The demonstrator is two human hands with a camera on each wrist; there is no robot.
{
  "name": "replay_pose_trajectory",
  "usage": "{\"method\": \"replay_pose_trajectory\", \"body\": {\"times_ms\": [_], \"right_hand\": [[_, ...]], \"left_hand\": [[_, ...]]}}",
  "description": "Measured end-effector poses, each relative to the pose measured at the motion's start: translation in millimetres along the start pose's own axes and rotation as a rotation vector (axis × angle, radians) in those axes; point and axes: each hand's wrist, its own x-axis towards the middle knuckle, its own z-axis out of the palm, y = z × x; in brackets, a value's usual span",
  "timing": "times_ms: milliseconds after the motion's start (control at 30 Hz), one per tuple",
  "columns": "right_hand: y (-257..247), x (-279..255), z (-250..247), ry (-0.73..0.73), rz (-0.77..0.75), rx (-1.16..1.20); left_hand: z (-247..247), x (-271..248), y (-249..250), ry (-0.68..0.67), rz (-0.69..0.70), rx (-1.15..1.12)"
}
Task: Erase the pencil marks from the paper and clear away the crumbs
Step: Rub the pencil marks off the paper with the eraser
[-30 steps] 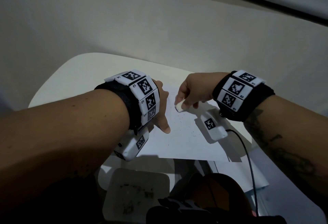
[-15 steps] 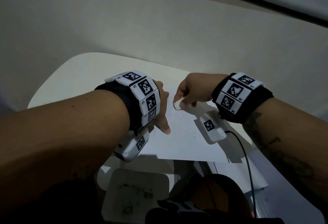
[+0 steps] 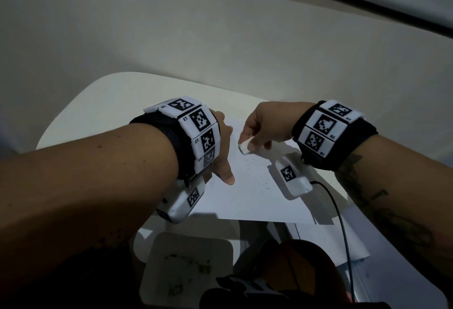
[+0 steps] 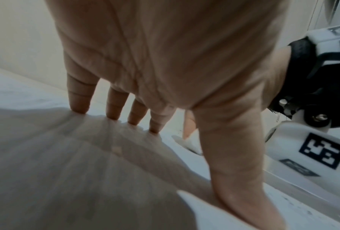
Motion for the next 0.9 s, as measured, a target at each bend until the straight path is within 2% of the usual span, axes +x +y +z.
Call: {"method": "replay_pose_trajectory", "body": {"times_ms": [67, 200, 367, 533, 600, 700, 767, 900], "right_hand": [[1, -1, -2, 0.013, 0.010, -0.016], [3, 14, -4, 0.250, 0.045, 0.116], [7, 16, 5, 0.208, 0.033, 0.092], [8, -7, 3, 0.000, -0.008, -0.019], [6, -3, 0, 0.059, 0.010, -0.010], [4, 12, -3, 0.270, 0.036, 0.095], [5, 18, 0, 0.277, 0.029, 0.107], [14, 10, 8, 0.192, 0.012, 0.104]], "left_hand": [[1, 0, 0, 0.000, 0.009, -0.008], [0, 0, -2, -0.003, 0.014, -0.048], [-1, -2, 0, -0.009, 0.008, -0.060], [-2, -1, 3, -0.021, -0.022, -0.052], [-2, 0, 2, -0.021, -0.025, -0.065], [-1, -1, 2, -0.030, -0.012, -0.082], [-2, -2, 3, -0.029, -0.004, -0.076], [-6, -2, 5, -0.038, -0.012, -0.048]]}}
